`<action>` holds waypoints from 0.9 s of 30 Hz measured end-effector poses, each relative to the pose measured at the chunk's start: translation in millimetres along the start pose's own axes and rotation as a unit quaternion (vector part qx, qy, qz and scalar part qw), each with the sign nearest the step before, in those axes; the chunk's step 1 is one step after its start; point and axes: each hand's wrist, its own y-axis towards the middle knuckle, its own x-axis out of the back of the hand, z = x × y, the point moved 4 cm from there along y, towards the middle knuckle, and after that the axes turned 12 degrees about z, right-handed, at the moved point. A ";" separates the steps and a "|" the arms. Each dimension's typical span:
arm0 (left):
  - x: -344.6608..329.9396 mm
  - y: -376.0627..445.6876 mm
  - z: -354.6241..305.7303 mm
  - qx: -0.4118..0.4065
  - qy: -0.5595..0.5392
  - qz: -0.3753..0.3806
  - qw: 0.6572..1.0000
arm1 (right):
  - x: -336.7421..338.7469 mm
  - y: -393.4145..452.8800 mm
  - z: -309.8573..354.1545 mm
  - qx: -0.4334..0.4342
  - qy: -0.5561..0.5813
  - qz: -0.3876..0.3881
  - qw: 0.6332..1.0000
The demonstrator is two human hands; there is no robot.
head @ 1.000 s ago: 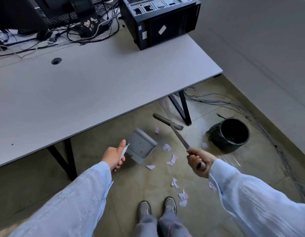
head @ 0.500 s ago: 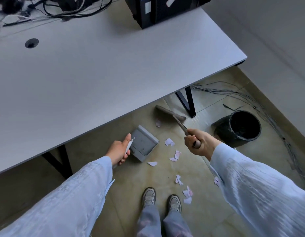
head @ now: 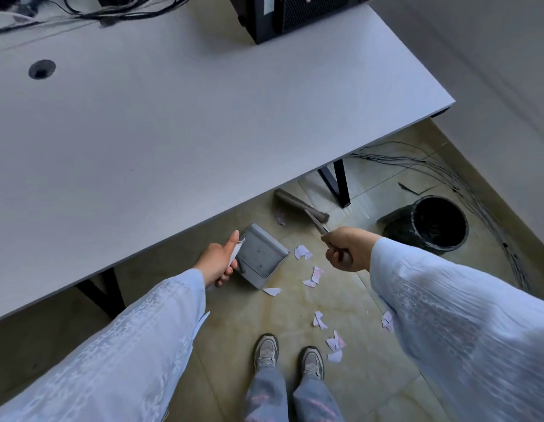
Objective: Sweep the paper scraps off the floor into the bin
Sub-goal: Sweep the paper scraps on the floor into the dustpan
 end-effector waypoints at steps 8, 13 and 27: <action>8.3 7.1 -5.0 0.011 -0.012 0.003 1.000 | -8.9 1.5 -6.4 -0.013 -0.012 -0.003 1.000; 6.9 7.7 -6.7 0.015 -0.015 0.005 1.000 | -24.0 -2.4 -28.7 -0.043 -0.020 0.018 0.999; 8.8 3.9 -2.7 0.011 -0.007 -0.002 1.000 | 1.9 -75.7 -87.0 -0.081 0.000 0.104 0.991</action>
